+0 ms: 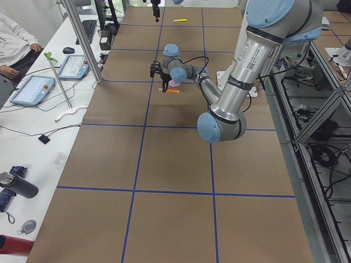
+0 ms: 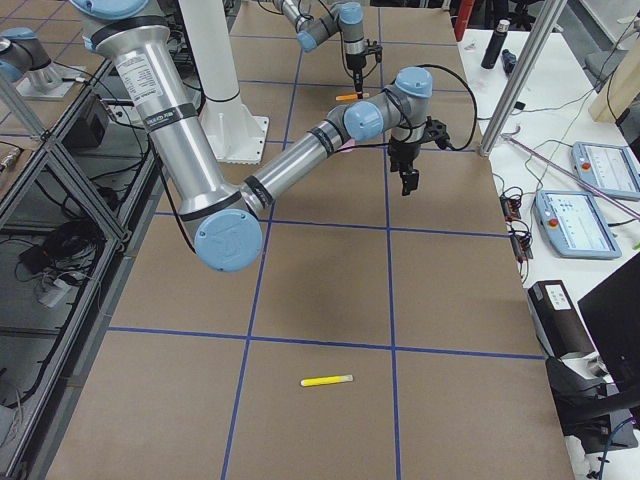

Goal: Collect pens into pen holder
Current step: 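Lift the orange marker with the left gripper over the pink cup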

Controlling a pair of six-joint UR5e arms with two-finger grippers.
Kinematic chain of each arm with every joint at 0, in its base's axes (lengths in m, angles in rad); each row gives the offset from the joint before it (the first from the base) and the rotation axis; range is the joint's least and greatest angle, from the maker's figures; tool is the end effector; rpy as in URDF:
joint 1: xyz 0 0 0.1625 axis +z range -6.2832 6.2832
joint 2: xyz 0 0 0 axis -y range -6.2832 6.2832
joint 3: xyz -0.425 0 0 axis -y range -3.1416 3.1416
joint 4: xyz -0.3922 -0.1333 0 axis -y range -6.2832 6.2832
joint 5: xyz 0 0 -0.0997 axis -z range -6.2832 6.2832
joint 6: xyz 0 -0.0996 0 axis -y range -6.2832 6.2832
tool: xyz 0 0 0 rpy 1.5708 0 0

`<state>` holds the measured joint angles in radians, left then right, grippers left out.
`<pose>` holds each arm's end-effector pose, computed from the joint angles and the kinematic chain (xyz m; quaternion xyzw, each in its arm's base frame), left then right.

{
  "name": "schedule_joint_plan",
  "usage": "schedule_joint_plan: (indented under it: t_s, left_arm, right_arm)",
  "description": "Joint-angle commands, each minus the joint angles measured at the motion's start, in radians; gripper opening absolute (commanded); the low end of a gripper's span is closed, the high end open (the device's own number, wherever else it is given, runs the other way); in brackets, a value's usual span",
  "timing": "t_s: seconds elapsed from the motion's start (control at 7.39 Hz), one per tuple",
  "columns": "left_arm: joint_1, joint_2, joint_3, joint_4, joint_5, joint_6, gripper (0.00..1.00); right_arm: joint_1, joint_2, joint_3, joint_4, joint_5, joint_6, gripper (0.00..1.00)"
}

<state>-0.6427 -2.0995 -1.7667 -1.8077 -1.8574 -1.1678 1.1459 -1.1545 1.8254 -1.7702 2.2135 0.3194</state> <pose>0.4520 -0.4698 0.2424 0.1189 0.4598 -0.0394 0.8792 -0.1820 -0.5807 0.3331 0.0948 -0.3667 -0.1223 0.9174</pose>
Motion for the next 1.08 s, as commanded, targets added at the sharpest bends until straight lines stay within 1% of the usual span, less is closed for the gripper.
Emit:
schedule_joint_plan:
  t_s: [0.0,0.14,0.27,0.41,0.54,0.68,0.81,0.95]
  left_arm:
    - [0.027,-0.007,-0.037,-0.258,0.106,0.002,0.00]
    - [0.041,-0.010,-0.034,-0.363,0.145,0.002,0.00]
    - [0.052,-0.025,-0.036,-0.430,0.185,0.075,0.00]
    - [0.092,-0.024,-0.016,-0.561,0.278,0.264,0.00]
    - [0.124,-0.031,0.031,-0.694,0.338,0.308,0.00]
    - [0.136,-0.037,0.093,-0.773,0.360,0.318,0.00]
    - [0.174,-0.039,0.127,-0.835,0.424,0.319,0.00]
    - [0.195,-0.039,0.136,-0.852,0.455,0.370,0.00]
  right_arm:
    - [0.000,-0.001,0.000,0.000,0.000,0.000,1.00]
    - [0.000,-0.001,0.000,0.000,0.000,0.001,1.00]
    - [0.000,-0.001,0.000,0.000,0.000,0.000,1.00]
    - [0.000,-0.001,0.000,0.000,0.000,0.000,1.00]
    - [0.000,-0.001,0.000,0.000,0.000,0.001,1.00]
    - [0.000,-0.001,0.000,0.000,0.000,0.000,1.00]
    - [0.000,-0.001,0.000,0.000,0.000,0.000,1.00]
    - [0.000,-0.001,0.000,0.000,0.000,0.000,1.00]
